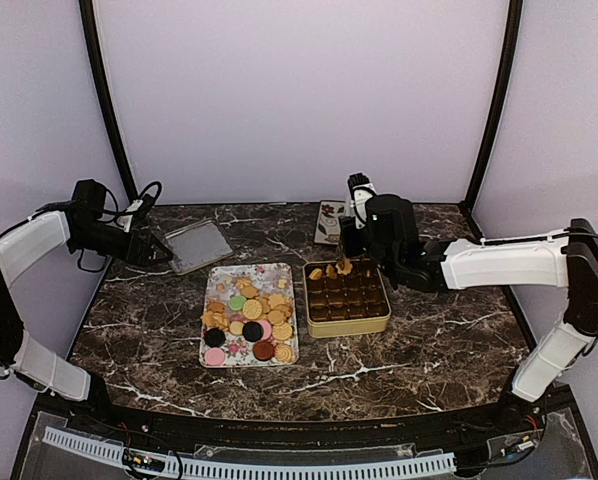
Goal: Pack the cookies
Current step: Place the fake cookies in the empty pocket of the box.
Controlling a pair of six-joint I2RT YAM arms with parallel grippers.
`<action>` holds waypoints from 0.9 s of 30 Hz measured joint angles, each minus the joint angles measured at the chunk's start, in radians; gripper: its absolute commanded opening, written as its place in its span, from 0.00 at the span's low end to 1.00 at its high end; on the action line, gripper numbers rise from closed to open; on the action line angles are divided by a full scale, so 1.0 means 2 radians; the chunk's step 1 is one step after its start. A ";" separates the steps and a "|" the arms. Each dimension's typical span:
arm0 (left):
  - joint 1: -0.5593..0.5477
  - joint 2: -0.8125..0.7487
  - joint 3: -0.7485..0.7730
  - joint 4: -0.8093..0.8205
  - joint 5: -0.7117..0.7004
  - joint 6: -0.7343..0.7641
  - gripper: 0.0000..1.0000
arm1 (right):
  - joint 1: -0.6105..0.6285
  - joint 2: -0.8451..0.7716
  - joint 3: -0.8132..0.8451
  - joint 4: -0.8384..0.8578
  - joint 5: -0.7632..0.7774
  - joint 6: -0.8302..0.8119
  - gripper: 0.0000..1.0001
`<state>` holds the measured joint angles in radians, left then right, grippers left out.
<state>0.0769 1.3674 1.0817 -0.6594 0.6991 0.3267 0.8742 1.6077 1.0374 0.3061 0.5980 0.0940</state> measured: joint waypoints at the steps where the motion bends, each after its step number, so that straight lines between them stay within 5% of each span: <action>1: 0.000 0.000 0.000 0.000 0.000 0.000 0.97 | 0.000 -0.004 0.000 0.000 0.002 -0.002 0.46; 16: 0.000 0.000 0.000 0.000 0.004 -0.001 0.97 | -0.002 -0.014 0.002 -0.001 -0.002 -0.003 0.47; 27: 0.000 0.000 0.000 0.000 0.006 -0.003 0.97 | 0.013 0.048 0.054 0.002 0.006 -0.014 0.47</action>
<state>0.0769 1.3674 1.0817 -0.6594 0.7105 0.3210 0.9005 1.7042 1.1446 0.3092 0.6090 0.0669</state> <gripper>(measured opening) 0.973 0.470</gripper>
